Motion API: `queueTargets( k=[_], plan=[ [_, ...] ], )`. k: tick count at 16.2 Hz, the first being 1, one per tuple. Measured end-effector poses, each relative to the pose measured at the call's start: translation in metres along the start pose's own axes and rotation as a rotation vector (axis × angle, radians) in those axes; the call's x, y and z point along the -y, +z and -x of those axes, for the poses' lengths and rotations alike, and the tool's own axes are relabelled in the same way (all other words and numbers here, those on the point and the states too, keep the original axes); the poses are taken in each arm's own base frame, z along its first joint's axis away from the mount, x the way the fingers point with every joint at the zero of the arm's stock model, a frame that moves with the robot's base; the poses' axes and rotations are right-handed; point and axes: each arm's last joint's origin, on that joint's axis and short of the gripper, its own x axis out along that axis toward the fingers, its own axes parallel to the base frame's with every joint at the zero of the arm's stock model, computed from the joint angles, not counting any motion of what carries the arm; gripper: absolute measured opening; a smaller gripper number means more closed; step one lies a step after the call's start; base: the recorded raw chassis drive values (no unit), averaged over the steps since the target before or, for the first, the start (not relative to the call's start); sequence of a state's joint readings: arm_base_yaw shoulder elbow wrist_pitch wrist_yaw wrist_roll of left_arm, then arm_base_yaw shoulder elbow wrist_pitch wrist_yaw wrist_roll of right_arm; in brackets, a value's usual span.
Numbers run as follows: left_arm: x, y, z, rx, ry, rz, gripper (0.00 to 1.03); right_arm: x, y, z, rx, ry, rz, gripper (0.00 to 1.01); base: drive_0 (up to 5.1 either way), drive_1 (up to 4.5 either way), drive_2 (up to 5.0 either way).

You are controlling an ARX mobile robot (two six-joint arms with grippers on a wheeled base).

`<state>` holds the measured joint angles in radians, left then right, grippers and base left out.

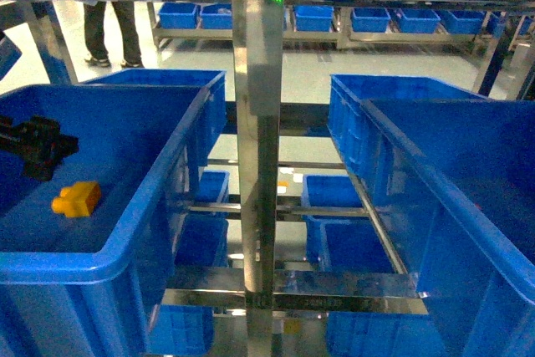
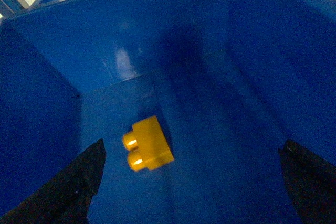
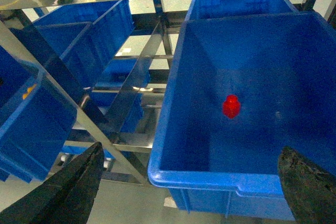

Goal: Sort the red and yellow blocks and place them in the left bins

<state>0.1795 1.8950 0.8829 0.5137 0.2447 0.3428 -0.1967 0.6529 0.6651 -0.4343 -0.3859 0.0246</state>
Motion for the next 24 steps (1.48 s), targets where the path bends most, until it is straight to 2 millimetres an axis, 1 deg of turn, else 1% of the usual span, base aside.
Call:
queueTargets(
  k=[2, 4, 6, 9, 10, 11, 12, 14, 17, 20, 22, 24],
  plan=[
    [0.002, -0.004, 0.021, 0.014, -0.028, -0.009, 0.98, 0.0, 0.0, 0.0, 0.0, 0.0, 0.0, 0.98, 0.0, 0.0, 0.0],
    [0.0, 0.001, 0.039, 0.052, -0.037, -0.019, 0.98, 0.0, 0.0, 0.0, 0.0, 0.0, 0.0, 0.98, 0.0, 0.0, 0.0],
    [0.001, 0.008, 0.06, 0.105, -0.063, -0.028, 0.98, 0.0, 0.0, 0.0, 0.0, 0.0, 0.0, 0.98, 0.0, 0.0, 0.0],
    [0.007, 0.025, 0.101, 0.205, -0.119, -0.028, 0.98, 0.0, 0.0, 0.0, 0.0, 0.0, 0.0, 0.98, 0.0, 0.0, 0.0],
    [0.008, 0.031, 0.111, 0.247, -0.125, -0.021, 0.98, 0.0, 0.0, 0.0, 0.0, 0.0, 0.0, 0.98, 0.0, 0.0, 0.0],
    [0.011, 0.041, 0.128, 0.317, -0.119, -0.016, 0.98, 0.0, 0.0, 0.0, 0.0, 0.0, 0.0, 0.98, 0.0, 0.0, 0.0],
    [0.015, 0.046, 0.143, 0.362, -0.112, -0.014, 0.98, 0.0, 0.0, 0.0, 0.0, 0.0, 0.0, 0.98, 0.0, 0.0, 0.0],
    [0.02, 0.05, 0.161, 0.427, -0.101, -0.004, 0.98, 0.0, 0.0, 0.0, 0.0, 0.0, 0.0, 0.98, 0.0, 0.0, 0.0],
    [0.03, 0.062, 0.181, 0.494, -0.132, 0.031, 0.98, 0.0, 0.0, 0.0, 0.0, 0.0, 0.0, 0.98, 0.0, 0.0, 0.0],
    [0.045, 0.076, 0.194, 0.58, -0.187, 0.044, 0.98, 0.0, 0.0, 0.0, 0.001, 0.0, 0.0, 0.98, 0.0, 0.0, 0.0],
    [0.051, 0.082, 0.193, 0.628, -0.211, 0.067, 0.98, 0.0, 0.0, 0.0, 0.0, 0.0, 0.0, 0.98, 0.0, 0.0, 0.0],
    [0.053, 0.084, 0.191, 0.642, -0.207, 0.134, 0.98, 0.0, 0.0, 0.0, 0.0, 0.0, 0.0, 0.98, 0.0, 0.0, 0.0]
  ],
)
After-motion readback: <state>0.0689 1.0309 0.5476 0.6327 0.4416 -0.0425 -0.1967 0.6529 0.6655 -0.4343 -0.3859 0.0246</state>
